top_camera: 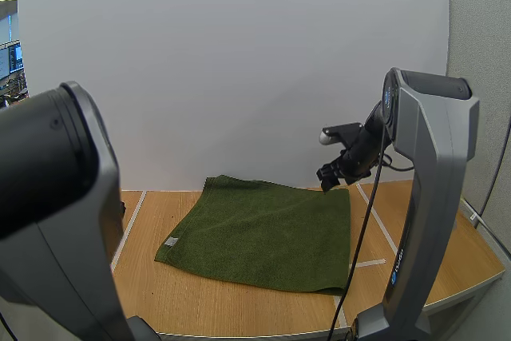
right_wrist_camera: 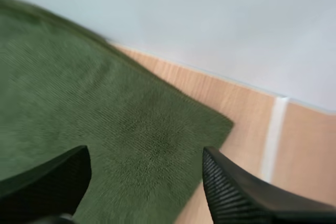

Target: Fold the towel

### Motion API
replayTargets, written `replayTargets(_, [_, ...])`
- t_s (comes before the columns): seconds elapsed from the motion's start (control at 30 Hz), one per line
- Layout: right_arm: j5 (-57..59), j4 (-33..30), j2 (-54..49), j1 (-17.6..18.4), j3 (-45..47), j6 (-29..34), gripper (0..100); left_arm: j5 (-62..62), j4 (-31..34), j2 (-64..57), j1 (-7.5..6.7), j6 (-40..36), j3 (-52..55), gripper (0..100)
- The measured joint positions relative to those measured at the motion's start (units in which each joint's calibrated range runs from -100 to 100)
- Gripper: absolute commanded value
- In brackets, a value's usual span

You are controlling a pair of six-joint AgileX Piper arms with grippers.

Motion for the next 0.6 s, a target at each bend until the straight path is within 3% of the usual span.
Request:
replayTargets(0.2, [7.9,0.0,-9.7,-1.9,0.0,0.2,100,0.2,0.0,10.6,0.00,2.6,0.0,58])
replayTargets(0.4, [16.8,-0.1,-18.0,-3.3,0.0,0.2,100,0.0,0.1,18.1,0.00,4.1,0.0,69])
replayTargets(0.5, [19.8,-0.1,-20.5,-3.5,0.0,0.2,100,0.0,0.1,21.0,0.00,4.9,-0.1,69])
replayTargets(0.6, [25.8,-0.1,-25.3,-3.5,0.0,0.2,100,-0.2,0.0,26.7,-1.16,5.1,-1.7,69])
